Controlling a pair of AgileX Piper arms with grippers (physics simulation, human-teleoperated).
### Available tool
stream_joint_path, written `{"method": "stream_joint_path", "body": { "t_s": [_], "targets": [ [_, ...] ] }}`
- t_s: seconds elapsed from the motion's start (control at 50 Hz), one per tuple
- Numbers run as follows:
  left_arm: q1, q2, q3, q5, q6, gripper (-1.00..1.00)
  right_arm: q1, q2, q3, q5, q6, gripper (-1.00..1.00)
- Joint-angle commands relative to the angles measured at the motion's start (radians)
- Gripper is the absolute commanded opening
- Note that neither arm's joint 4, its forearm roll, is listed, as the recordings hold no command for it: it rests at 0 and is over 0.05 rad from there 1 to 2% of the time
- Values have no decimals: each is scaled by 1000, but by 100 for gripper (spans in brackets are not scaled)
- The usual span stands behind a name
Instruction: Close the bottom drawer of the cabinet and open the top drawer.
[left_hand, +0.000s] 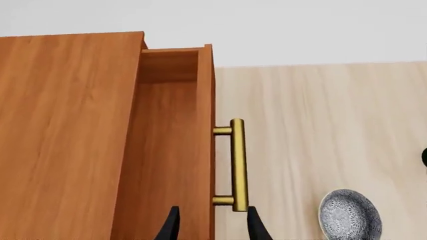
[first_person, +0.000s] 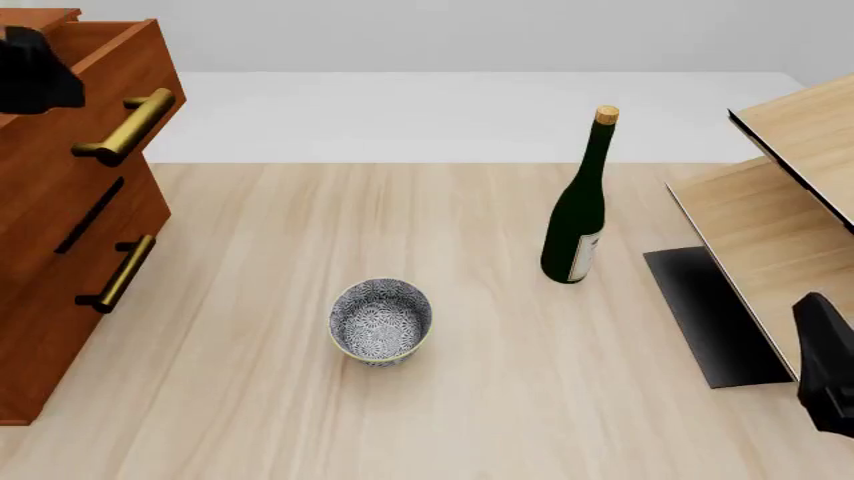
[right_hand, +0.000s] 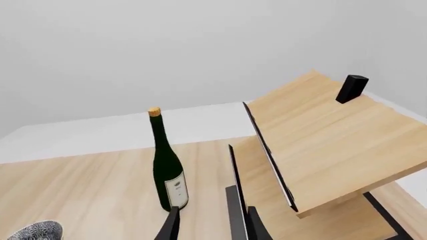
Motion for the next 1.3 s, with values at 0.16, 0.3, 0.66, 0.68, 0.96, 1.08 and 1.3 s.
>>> {"method": "stream_joint_path", "body": {
  "t_s": [0.16, 0.3, 0.66, 0.68, 0.96, 1.08, 1.3],
  "targets": [
    [-1, -7, 131, -75, -55, 100, 2, -15, 2, 13, -3, 100],
    [-9, -8, 169, -97, -78, 100, 2, -18, 3, 14, -5, 100],
    [-37, -16, 244, -139, -116, 100, 0, -18, 2, 14, -8, 100],
    [-48, -15, 243, -139, -122, 100, 1, -17, 2, 14, -8, 100],
    [-122, 8, 231, -152, -139, 100, 0, -11, 1, 10, -2, 100],
    [-152, 26, 227, -162, -142, 100, -4, 4, 1, -4, 3, 100],
    [-207, 43, 203, -164, -153, 100, -7, 13, -1, -11, 10, 100]
  ]
}}
